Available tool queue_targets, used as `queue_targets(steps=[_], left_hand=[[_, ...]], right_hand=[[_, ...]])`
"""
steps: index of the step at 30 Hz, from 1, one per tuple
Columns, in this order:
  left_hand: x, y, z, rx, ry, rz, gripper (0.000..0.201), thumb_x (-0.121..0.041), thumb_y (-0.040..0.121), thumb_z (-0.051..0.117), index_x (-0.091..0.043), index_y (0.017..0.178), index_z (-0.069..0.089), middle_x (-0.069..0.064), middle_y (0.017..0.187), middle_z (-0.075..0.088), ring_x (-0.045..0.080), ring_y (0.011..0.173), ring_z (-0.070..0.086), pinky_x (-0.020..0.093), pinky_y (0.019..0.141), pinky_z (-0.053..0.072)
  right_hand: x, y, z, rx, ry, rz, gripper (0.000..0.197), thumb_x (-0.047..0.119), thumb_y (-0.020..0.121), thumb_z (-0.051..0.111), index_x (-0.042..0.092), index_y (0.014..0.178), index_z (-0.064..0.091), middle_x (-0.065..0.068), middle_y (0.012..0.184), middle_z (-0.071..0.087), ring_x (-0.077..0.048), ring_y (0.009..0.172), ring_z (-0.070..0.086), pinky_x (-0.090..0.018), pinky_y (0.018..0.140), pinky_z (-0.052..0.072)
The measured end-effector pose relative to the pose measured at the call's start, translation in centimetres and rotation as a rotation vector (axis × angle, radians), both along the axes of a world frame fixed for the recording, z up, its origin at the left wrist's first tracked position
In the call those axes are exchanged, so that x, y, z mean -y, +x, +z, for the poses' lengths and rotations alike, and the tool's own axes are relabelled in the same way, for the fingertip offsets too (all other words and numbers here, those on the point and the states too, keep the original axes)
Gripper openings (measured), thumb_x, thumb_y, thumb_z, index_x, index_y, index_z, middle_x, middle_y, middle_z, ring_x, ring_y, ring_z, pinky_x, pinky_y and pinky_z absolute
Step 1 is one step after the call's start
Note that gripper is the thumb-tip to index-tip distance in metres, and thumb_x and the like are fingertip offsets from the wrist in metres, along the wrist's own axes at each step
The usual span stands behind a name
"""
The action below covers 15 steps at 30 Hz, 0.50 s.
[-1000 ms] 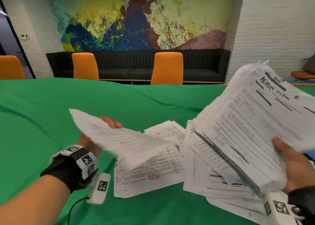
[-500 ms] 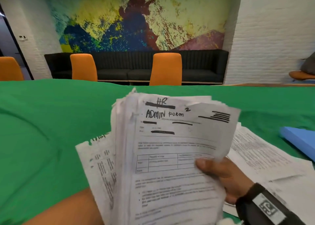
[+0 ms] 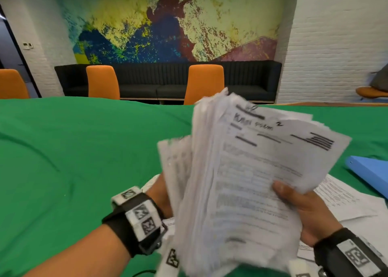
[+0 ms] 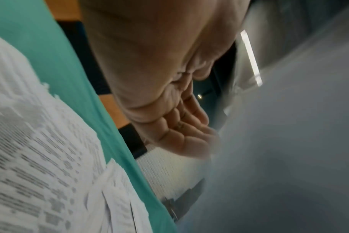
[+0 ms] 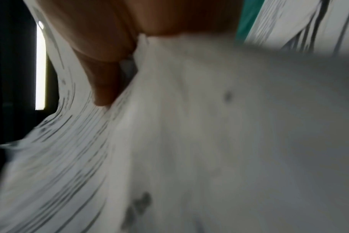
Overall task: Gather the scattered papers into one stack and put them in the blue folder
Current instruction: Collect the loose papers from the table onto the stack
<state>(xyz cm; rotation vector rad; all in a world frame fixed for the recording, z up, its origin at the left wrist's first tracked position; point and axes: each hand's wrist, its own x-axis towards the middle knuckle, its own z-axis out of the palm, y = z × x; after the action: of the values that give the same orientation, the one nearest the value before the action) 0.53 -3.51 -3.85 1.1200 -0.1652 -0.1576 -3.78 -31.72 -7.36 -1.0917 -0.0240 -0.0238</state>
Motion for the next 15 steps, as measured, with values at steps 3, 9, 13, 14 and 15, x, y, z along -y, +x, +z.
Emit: queue_targets(steps=[3,9,13,14,15], left_hand=[[-1.2,0.2,0.5,-0.120,-0.075,-0.130,0.083,-0.078,0.087,0.034,-0.009,0.118,0.068,0.019,0.113,0.069,0.032,0.094,0.064,0.044,0.082,0.050],[1.1,-0.2,0.7,0.166,0.297,-0.029,0.070,-0.044,0.073,0.075,-0.019,0.134,0.051,0.011,0.119,0.070,0.025,0.104,0.070,0.040,0.084,0.056],[2.3,0.0,1.3,0.239,0.312,-0.001,0.057,-0.005,0.082,0.075,-0.013,0.131,0.048,0.014,0.124,0.068,0.031,0.112,0.068,0.049,0.093,0.056],[2.6,-0.1,1.3,0.249,0.323,0.019,0.054,0.002,0.084,0.071,-0.014,0.131,0.048,0.013,0.124,0.068,0.031,0.113,0.067,0.051,0.094,0.056],[2.9,-0.1,1.1,0.251,0.318,0.044,0.051,0.006,0.086,0.068,-0.015,0.129,0.050,0.011,0.123,0.069,0.030,0.112,0.068,0.052,0.094,0.056]], right_hand=[[1.7,0.5,0.6,0.029,0.054,-0.136,0.050,0.006,0.088,0.060,0.010,0.137,0.059,-0.019,0.127,0.072,-0.038,0.113,0.072,-0.053,0.083,0.062],[1.9,0.6,0.7,0.057,-0.045,-0.098,0.050,0.002,0.086,0.058,0.011,0.135,0.059,-0.016,0.122,0.075,-0.035,0.106,0.075,-0.046,0.076,0.065],[1.4,0.2,0.8,0.080,-0.217,-0.070,0.045,0.002,0.080,0.063,0.008,0.124,0.064,-0.019,0.114,0.077,-0.039,0.097,0.076,-0.048,0.073,0.065],[1.3,0.1,0.7,0.083,-0.236,-0.067,0.044,0.003,0.079,0.063,0.008,0.123,0.065,-0.020,0.112,0.077,-0.040,0.096,0.076,-0.050,0.075,0.065],[1.3,0.1,0.7,0.092,-0.249,-0.070,0.043,0.003,0.079,0.064,0.008,0.122,0.065,-0.020,0.111,0.077,-0.041,0.095,0.076,-0.051,0.076,0.065]])
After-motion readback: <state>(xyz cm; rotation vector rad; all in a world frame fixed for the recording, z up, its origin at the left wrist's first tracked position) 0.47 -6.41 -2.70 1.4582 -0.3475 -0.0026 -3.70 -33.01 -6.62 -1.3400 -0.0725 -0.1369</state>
